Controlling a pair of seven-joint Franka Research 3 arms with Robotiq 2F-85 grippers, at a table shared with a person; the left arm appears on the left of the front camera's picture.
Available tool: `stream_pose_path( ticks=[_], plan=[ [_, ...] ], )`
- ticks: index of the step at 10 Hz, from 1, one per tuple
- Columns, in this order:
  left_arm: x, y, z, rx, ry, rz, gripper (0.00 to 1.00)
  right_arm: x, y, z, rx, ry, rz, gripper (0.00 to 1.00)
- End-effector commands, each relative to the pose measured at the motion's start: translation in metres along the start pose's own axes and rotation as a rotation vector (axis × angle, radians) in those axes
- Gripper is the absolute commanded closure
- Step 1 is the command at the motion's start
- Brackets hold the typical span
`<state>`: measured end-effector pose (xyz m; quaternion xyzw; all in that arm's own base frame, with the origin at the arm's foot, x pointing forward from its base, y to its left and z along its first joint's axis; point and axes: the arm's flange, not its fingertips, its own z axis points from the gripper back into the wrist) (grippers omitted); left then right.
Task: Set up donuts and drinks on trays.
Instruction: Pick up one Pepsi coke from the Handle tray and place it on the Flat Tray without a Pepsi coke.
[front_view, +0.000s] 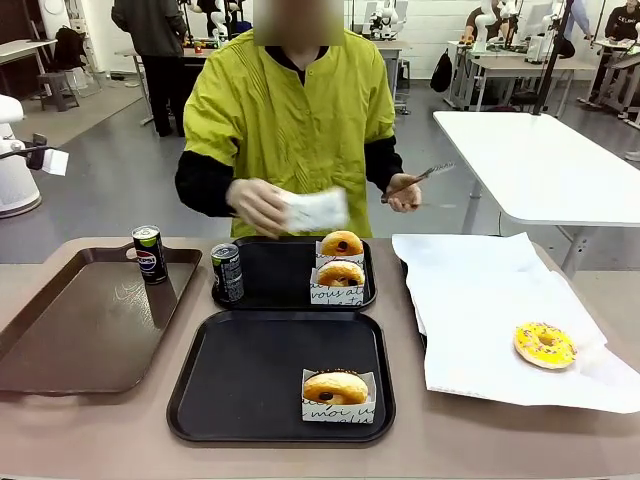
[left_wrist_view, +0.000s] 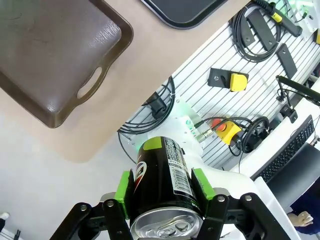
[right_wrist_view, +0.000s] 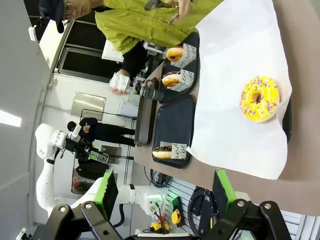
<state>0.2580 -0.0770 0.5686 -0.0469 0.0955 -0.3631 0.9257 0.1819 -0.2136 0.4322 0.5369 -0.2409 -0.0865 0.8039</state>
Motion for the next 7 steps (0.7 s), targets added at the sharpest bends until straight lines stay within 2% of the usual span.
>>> stream_pose_path(
  ticks=[1, 4, 7],
  plan=[
    [0.001, -0.001, 0.002, -0.009, -0.004, -0.002, 0.41, 0.002, 0.001, 0.0, 0.019, -0.009, 0.02, 0.0],
    [0.0, 0.0, 0.0, 0.0, 0.0, 0.0, 0.41, 0.002, 0.001, 0.0, 0.019, -0.009, 0.02, 0.0],
    [0.065, -0.012, -0.009, 0.034, -0.051, -0.002, 0.41, 0.002, 0.001, 0.0, 0.019, -0.009, 0.02, 0.0]
  ],
)
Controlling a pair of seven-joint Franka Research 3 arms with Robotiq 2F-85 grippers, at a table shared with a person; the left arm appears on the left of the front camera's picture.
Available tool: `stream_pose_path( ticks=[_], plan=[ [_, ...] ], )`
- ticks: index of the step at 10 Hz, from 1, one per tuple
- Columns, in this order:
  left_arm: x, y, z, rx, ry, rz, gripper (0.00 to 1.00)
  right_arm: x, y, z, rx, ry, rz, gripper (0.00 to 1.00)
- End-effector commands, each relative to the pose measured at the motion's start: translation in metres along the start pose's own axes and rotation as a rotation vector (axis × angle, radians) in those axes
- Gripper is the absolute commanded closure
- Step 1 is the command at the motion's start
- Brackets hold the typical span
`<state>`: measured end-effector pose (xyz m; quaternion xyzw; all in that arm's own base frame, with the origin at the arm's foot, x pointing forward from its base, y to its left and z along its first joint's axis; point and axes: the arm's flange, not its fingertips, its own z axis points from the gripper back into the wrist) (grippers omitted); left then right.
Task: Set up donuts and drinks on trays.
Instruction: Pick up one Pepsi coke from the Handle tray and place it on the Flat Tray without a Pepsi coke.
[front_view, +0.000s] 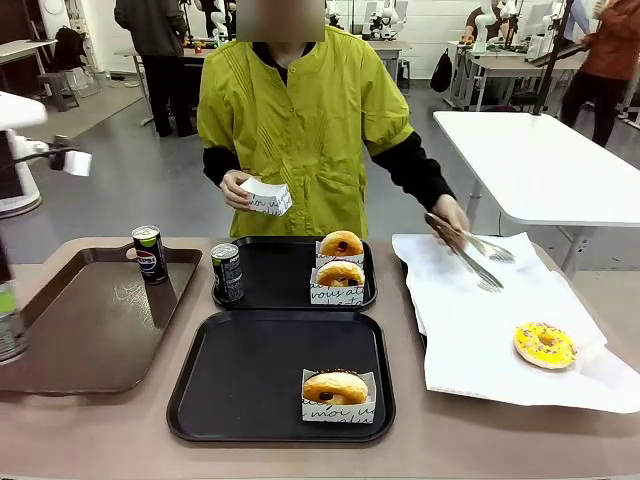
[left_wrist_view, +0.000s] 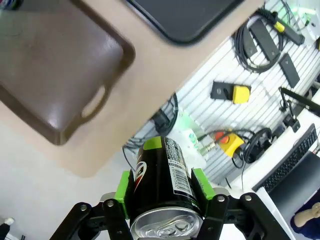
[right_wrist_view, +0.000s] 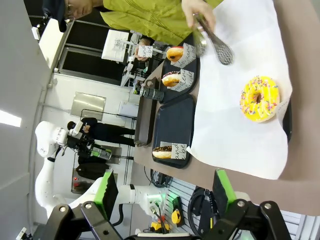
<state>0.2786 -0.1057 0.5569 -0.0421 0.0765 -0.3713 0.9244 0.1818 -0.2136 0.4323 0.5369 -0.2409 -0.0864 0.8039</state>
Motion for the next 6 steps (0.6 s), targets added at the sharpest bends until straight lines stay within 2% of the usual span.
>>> stream_pose_path(
  ticks=[1, 4, 6],
  plan=[
    [0.049, -0.011, -0.005, 0.015, -0.025, 0.02, 0.41, 0.002, 0.0, 0.0, 0.019, -0.009, 0.02, 0.0],
    [0.118, -0.021, -0.02, 0.057, -0.045, 0.044, 0.41, 0.002, 0.0, 0.0, 0.019, -0.009, 0.02, 0.0],
    [0.152, -0.027, -0.03, 0.066, -0.07, 0.044, 0.41, 0.002, 0.0, 0.0, 0.019, -0.009, 0.02, 0.0]
  ],
)
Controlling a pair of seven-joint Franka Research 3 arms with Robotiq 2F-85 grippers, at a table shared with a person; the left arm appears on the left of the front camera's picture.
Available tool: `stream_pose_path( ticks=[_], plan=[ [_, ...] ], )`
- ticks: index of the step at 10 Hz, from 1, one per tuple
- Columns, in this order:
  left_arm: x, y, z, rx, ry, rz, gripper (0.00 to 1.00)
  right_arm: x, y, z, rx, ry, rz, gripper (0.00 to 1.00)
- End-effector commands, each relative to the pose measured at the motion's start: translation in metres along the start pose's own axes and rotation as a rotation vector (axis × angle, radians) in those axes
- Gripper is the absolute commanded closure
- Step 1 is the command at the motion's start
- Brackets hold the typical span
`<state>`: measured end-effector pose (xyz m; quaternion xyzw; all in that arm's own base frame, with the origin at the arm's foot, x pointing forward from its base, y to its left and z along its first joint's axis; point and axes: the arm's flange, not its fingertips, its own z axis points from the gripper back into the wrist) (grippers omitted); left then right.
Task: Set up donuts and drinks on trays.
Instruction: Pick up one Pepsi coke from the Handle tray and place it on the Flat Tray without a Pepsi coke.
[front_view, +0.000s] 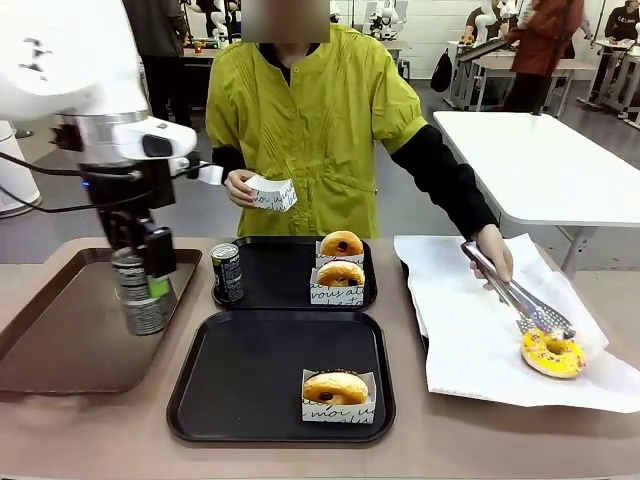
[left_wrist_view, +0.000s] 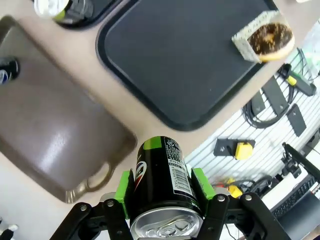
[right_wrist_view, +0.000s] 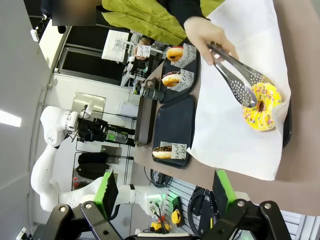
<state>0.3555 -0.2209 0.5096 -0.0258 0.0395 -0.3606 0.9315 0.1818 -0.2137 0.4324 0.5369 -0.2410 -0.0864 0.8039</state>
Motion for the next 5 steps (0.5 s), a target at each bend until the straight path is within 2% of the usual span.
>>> stream_pose_path(
  ticks=[1, 5],
  plan=[
    [0.024, -0.005, -0.001, 0.015, -0.022, 0.024, 0.41, 0.002, 0.0, 0.0, 0.019, -0.009, 0.019, 0.0],
    [0.066, 0.0, -0.025, -0.011, -0.037, 0.003, 0.41, 0.002, 0.0, 0.0, 0.019, -0.009, 0.019, 0.0]
  ],
)
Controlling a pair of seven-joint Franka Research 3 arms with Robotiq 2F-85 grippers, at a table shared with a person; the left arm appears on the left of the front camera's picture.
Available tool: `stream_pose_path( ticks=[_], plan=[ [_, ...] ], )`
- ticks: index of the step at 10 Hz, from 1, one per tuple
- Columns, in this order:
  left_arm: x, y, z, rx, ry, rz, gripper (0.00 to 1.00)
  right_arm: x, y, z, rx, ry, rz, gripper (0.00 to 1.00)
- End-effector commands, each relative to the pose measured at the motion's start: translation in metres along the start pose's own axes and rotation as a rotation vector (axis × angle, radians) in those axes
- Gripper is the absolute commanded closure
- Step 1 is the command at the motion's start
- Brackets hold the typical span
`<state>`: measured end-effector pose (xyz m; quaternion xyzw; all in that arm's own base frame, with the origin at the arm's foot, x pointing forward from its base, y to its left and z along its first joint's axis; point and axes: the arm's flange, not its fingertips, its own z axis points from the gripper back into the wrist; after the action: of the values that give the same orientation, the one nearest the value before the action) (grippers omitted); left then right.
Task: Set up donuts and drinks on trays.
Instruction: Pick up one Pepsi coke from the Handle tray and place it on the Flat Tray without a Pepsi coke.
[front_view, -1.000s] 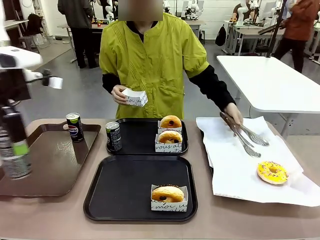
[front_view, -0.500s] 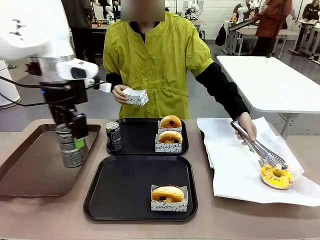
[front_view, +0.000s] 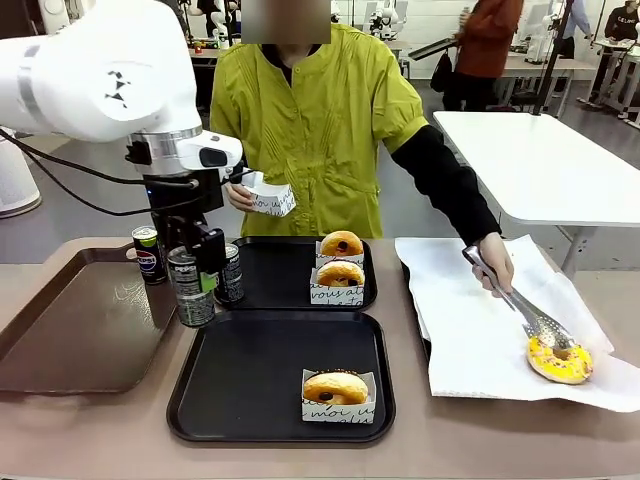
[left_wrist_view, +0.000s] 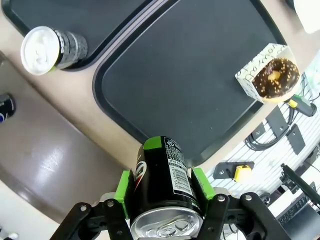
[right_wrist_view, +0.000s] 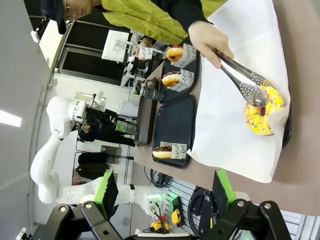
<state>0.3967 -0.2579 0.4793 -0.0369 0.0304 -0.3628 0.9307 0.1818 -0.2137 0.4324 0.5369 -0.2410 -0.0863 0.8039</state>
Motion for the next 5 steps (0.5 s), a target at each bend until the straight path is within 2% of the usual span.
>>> stream_pose_path(
  ticks=[1, 5],
  plan=[
    [0.013, -0.002, -0.009, -0.019, -0.01, -0.006, 0.41, 0.002, 0.0, 0.0, 0.019, -0.009, 0.019, 0.0],
    [0.014, -0.007, -0.044, 0.008, -0.076, -0.033, 0.41, 0.002, 0.0, 0.0, 0.019, -0.009, 0.019, 0.0]
  ],
)
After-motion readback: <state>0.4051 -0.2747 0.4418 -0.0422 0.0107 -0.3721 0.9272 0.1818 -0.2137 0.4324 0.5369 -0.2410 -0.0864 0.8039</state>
